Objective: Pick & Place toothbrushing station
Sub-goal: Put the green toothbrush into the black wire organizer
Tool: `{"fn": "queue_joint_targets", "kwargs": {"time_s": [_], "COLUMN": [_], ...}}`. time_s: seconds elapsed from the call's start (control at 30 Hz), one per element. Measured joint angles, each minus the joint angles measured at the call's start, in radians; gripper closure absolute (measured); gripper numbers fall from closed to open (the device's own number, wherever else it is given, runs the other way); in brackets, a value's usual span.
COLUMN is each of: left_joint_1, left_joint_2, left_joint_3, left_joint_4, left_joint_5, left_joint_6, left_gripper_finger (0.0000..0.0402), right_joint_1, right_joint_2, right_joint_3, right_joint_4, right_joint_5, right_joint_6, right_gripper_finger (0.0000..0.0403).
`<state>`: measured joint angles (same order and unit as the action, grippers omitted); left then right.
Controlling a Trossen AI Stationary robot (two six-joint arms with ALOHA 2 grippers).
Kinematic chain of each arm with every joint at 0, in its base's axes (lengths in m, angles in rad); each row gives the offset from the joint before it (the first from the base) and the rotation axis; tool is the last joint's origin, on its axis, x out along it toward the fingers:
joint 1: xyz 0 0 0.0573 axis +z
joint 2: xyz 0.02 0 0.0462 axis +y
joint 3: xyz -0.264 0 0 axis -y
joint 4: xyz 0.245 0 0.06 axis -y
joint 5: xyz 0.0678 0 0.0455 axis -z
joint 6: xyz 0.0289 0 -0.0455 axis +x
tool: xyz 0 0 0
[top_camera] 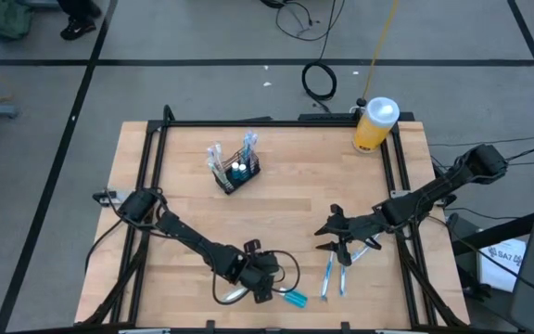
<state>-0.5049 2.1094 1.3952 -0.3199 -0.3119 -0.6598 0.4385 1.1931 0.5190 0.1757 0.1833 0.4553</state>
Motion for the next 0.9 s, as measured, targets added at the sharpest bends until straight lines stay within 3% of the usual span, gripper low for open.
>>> {"fn": "queue_joint_targets", "kwargs": {"time_s": [0.33,0.63,0.9], "left_joint_1": [0.001,0.015,0.016], "left_joint_2": [0.0,0.0,-0.009], "left_joint_3": [0.0,0.0,-0.002], "left_joint_4": [-0.002,-0.002,-0.009], "left_joint_5": [0.066,0.055,0.056], "left_joint_6": [0.005,0.008,0.01], "left_gripper_finger": [0.0231,0.0305,0.0337], "right_joint_1": [0.0,0.0,0.0], "right_joint_2": [0.0,0.0,0.0], "right_joint_3": [0.0,0.0,0.001], "right_joint_4": [0.0,0.0,0.0], "right_joint_5": [0.0,0.0,0.0], "right_joint_6": [0.0,0.0,-0.007], "right_gripper_finger": [0.0204,0.0204,0.0204]}}
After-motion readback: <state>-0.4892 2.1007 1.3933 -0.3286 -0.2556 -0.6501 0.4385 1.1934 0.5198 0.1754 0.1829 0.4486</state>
